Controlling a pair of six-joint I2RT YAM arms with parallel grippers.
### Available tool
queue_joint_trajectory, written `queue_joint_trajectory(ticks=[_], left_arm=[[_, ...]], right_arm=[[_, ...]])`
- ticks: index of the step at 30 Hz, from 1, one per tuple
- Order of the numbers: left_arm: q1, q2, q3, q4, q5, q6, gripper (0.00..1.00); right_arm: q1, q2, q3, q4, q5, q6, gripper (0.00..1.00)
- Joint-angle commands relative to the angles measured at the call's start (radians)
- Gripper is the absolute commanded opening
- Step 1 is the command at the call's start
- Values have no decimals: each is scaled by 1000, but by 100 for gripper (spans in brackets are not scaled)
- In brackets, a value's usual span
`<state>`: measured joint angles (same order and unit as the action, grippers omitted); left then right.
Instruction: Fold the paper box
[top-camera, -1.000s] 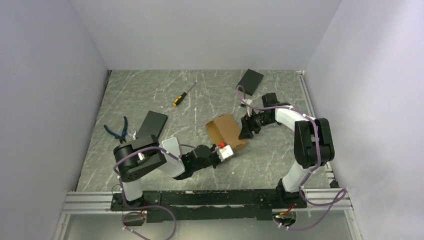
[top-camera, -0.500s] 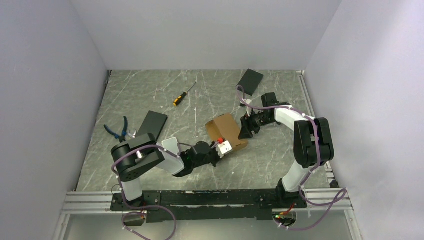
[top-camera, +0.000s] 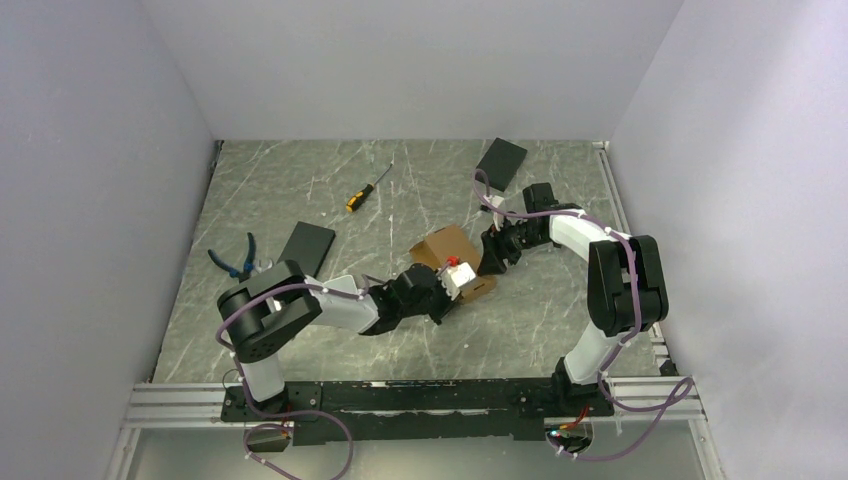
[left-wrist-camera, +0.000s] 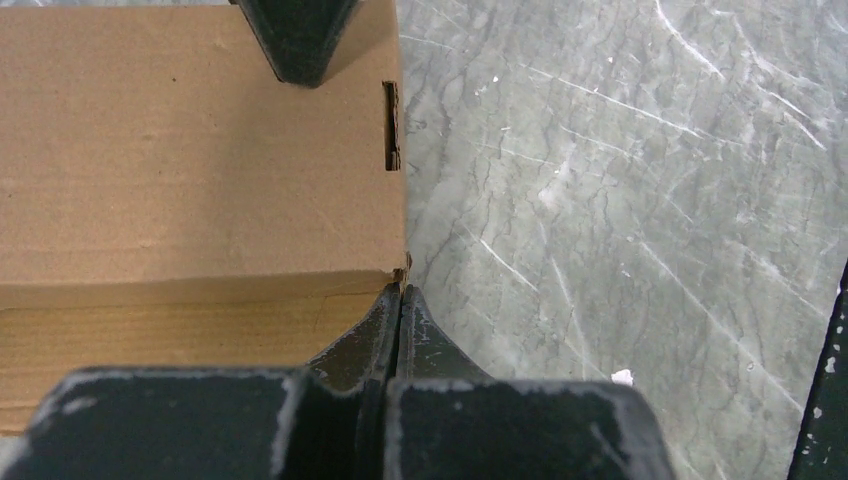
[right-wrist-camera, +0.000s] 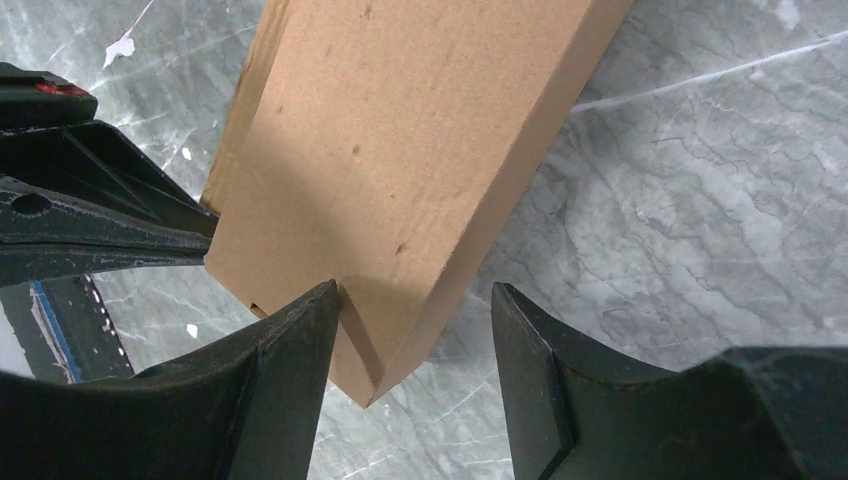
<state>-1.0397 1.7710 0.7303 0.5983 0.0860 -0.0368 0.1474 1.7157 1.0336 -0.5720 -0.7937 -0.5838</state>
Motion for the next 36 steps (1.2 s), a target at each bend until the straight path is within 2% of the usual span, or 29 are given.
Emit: queue_joint_trajectory(ticks=[1,14,36], left_arm=[[13,-28,78,-93,-6,-47,0],[17,-55,-29,5,-35,-104,0],[17,-25,-105,126,-46,-155,0]], right_arm=[[18,19,9,-5,32,-24,61],[18,24,13,1,71,-8,61],[20,50,22,1,119,12,61]])
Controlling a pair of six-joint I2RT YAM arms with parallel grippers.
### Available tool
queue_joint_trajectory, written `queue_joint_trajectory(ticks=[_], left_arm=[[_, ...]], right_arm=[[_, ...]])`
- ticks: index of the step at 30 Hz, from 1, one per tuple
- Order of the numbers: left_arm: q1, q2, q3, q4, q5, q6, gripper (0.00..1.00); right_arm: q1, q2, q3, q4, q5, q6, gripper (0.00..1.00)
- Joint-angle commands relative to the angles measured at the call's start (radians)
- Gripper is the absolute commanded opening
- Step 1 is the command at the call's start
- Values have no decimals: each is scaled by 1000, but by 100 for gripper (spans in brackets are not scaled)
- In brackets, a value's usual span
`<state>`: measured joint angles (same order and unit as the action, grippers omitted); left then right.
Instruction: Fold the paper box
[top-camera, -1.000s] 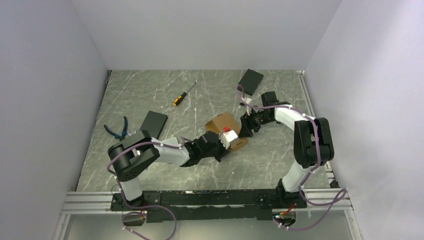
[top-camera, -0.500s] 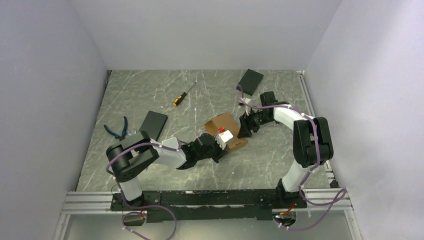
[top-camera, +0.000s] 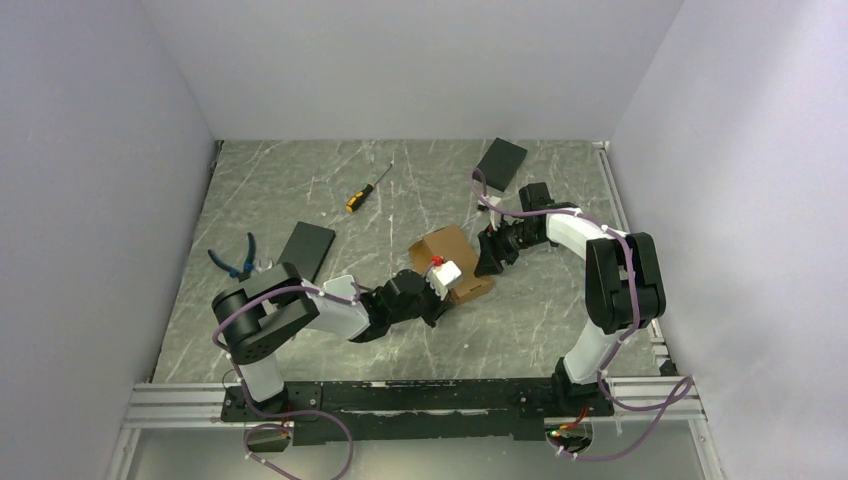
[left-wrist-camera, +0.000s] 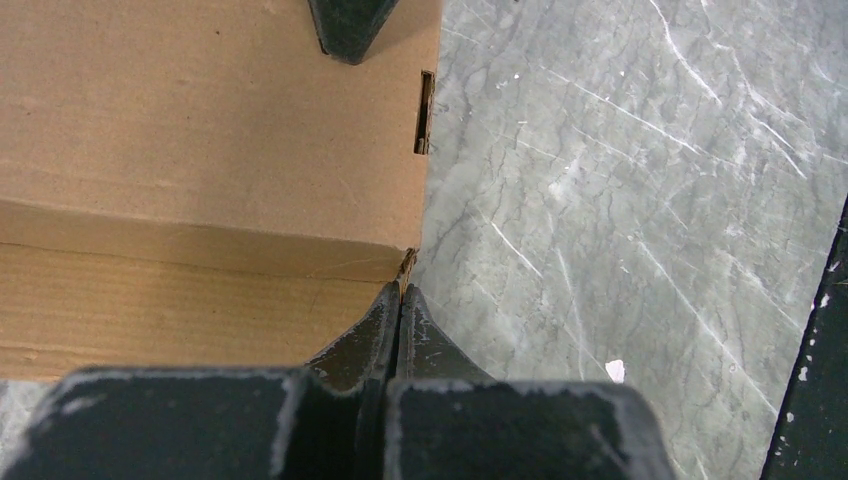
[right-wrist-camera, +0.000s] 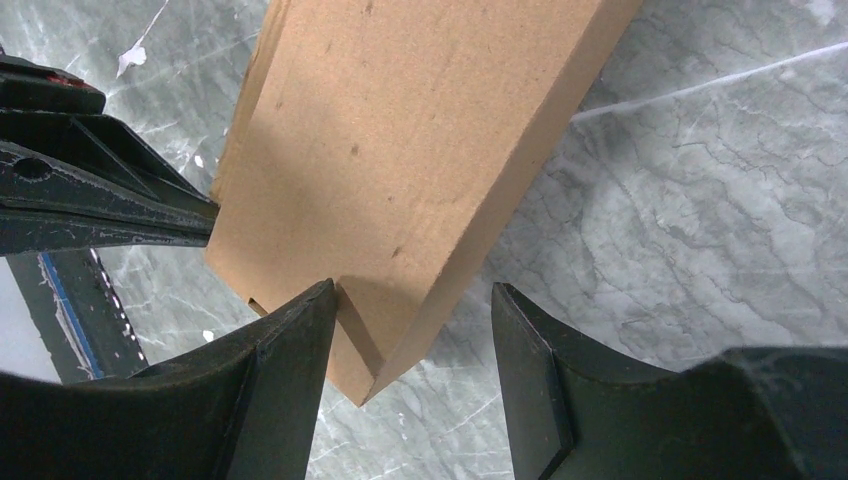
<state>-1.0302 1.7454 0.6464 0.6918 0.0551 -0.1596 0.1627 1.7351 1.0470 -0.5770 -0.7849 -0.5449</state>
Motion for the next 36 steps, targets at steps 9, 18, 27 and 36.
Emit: queue_joint_trajectory(ticks=[9,18,27,36], left_arm=[[7,-1,-25,30,-28,-34,0],[7,3,-53,70,-29,-49,0],[7,11,-56,91,-23,-42,0],[7,24,-86,149,-26,-43,0]], right_arm=[[5,33,10,5,110,-27,61],[9,39,12,5,118,-24,61],[12,42,13,3,121,-24,61],[15,46,15,3,120,-27,61]])
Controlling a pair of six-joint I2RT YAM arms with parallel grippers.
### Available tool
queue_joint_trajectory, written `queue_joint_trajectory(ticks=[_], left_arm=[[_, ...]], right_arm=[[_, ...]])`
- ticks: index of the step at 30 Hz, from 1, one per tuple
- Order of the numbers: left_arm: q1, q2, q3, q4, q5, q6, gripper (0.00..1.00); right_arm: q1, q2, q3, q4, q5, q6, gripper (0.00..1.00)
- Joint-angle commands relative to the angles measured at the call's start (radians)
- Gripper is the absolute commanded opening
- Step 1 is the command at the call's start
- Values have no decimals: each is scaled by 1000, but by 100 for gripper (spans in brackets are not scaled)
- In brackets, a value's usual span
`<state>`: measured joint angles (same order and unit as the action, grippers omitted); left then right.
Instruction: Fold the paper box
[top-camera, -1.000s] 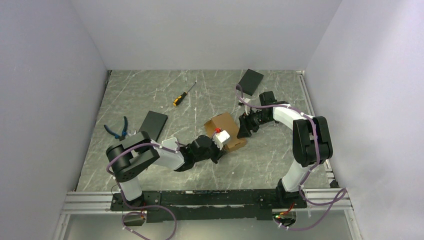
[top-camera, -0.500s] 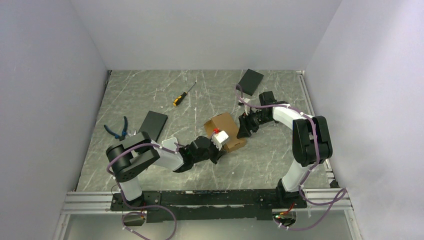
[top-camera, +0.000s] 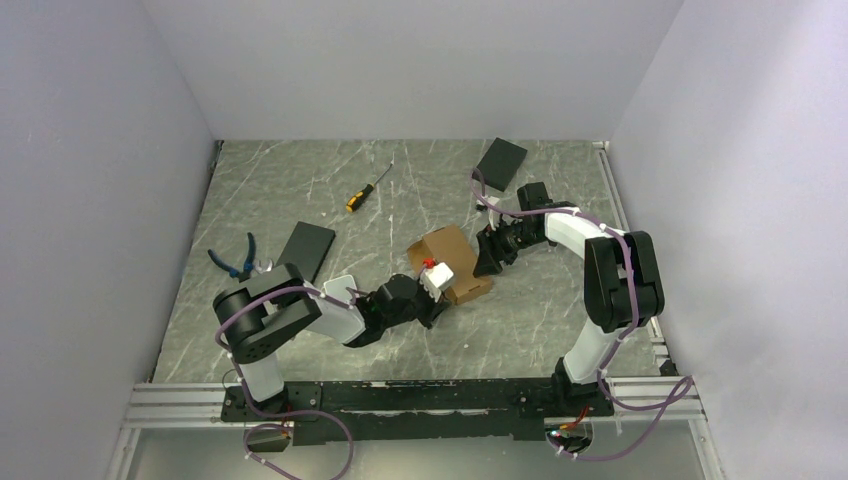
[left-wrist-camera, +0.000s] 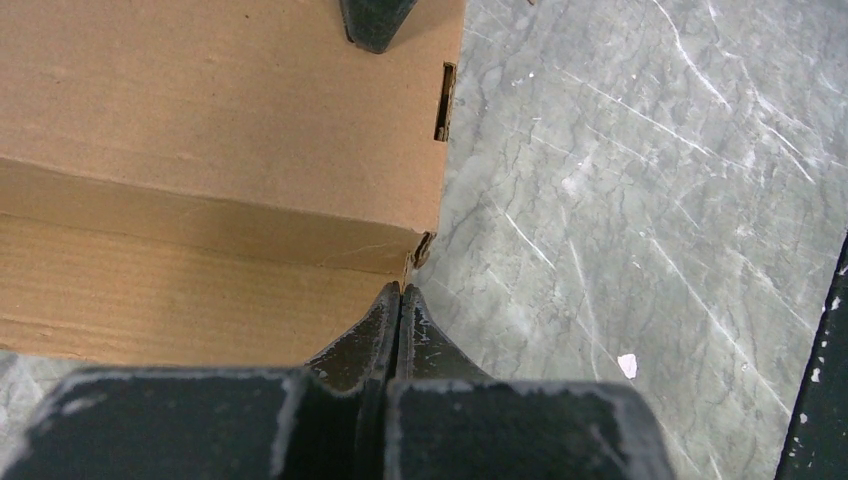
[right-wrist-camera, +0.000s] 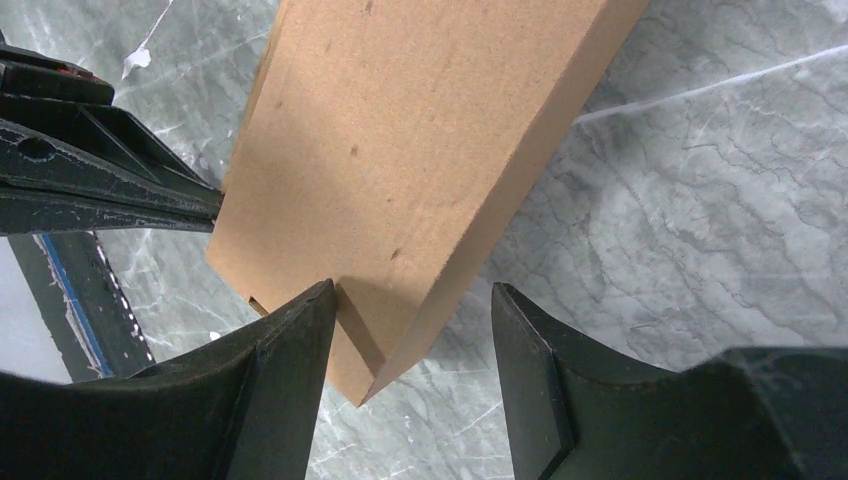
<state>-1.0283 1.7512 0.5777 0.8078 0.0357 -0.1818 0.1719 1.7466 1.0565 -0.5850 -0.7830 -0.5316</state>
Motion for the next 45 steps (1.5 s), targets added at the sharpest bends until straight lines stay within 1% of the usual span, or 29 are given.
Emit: queue_joint_trajectory(ticks=[1,13,21,23,27,33,38,42,45], left_arm=[[5,21,-14,30,-3,-20,0],[5,-5,60,-89,54,33,0],[5,-1,66,-95,94,69,0],[5,-1,56,-74,102,79,0],[5,3,36,-53,106,94,0],[5,10,38,-67,98,116,0],[5,0,81,-144,68,116,0],[12,-22,134,-241,47,90,0],[14,-38,191,-327,57,77,0]], right_arm=[[6,34,5,10,118,-41,61],[9,35,6,7,117,-43,61],[10,37,6,7,119,-43,61],[12,37,7,6,120,-44,61],[13,38,7,5,120,-44,61],[15,41,8,4,122,-44,61],[16,42,8,4,122,-44,61],[16,43,8,4,122,-45,61],[19,45,8,4,122,-45,61]])
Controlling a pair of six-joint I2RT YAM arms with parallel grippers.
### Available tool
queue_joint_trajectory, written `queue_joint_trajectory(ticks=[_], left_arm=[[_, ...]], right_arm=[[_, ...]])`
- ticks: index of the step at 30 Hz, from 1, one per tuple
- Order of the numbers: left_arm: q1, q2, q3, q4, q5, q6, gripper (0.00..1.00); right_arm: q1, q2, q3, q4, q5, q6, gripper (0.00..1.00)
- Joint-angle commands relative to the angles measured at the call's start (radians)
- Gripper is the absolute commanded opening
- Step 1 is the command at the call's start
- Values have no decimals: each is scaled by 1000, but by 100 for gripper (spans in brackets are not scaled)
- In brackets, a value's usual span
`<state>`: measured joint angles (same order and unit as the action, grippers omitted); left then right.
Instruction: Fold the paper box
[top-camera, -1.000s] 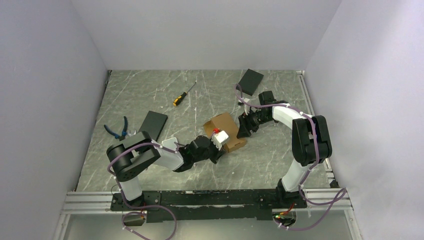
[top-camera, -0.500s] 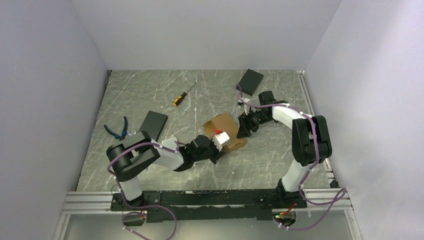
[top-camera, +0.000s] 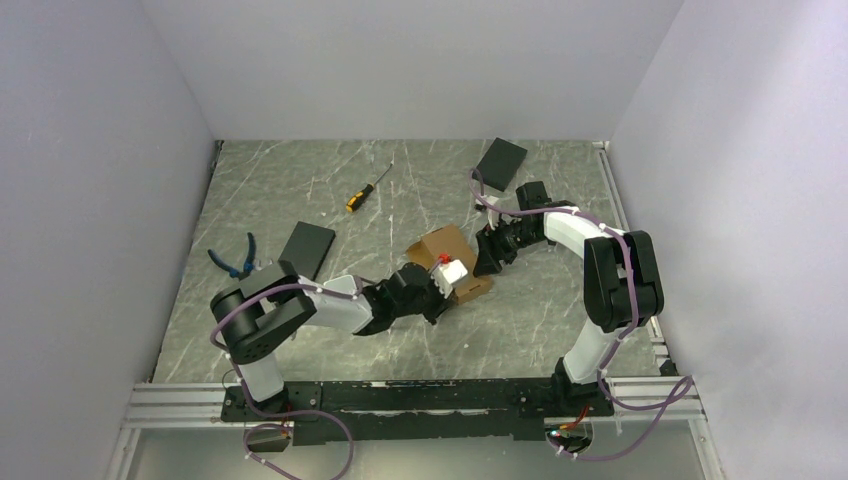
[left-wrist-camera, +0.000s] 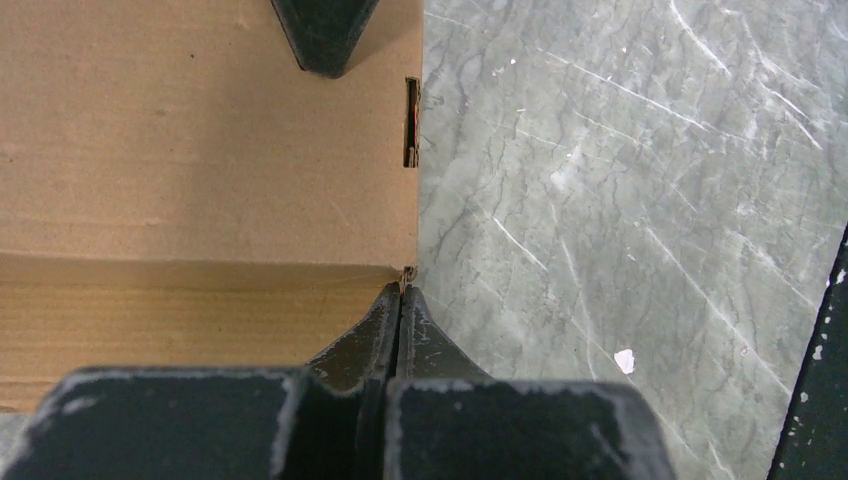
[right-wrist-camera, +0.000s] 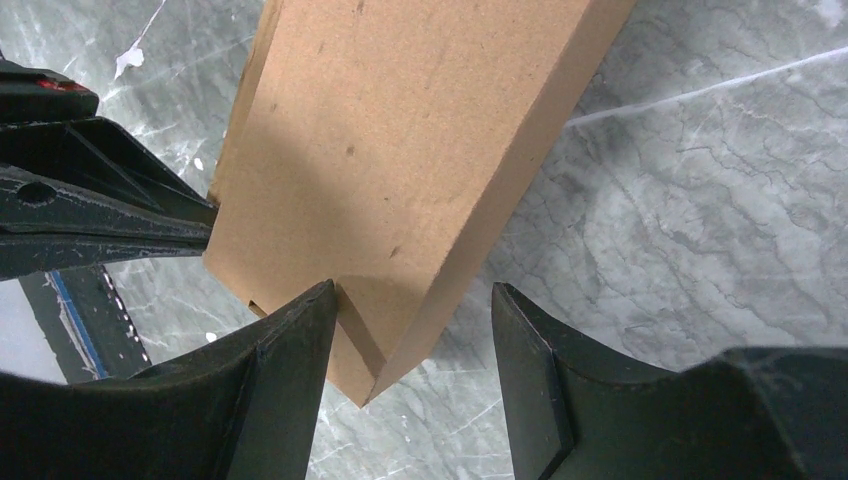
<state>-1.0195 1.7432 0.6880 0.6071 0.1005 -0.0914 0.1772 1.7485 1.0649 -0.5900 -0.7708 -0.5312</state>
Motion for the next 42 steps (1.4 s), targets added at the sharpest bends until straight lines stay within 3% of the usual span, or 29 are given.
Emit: queue_joint_trajectory(ticks=[1,5,15,20,25,27,30,34,36,42], left_arm=[[6,-32,101,-157,-5,-16,0],[5,-28,174,-293,-6,-39,0],[7,-115,203,-405,-23,-134,41],[11,-213,178,-459,-36,-165,53],[26,-350,63,-460,-97,-268,60],[54,-408,-1,-470,-133,-370,58],[117,-476,-114,-452,-113,-523,29],[169,-493,-268,-293,-39,-681,5],[172,-456,-313,-186,1,-744,0],[172,-244,-334,90,63,-921,0]], right_arm=[[14,43,0,9,110,-46,61],[16,42,1,7,111,-46,61],[15,41,3,6,116,-46,61],[16,44,4,6,116,-46,61],[15,44,4,4,115,-47,61],[15,47,4,4,116,-47,61],[17,48,4,3,117,-48,61],[21,49,6,2,119,-49,61],[21,50,6,2,120,-47,61],[22,51,6,4,120,-47,61]])
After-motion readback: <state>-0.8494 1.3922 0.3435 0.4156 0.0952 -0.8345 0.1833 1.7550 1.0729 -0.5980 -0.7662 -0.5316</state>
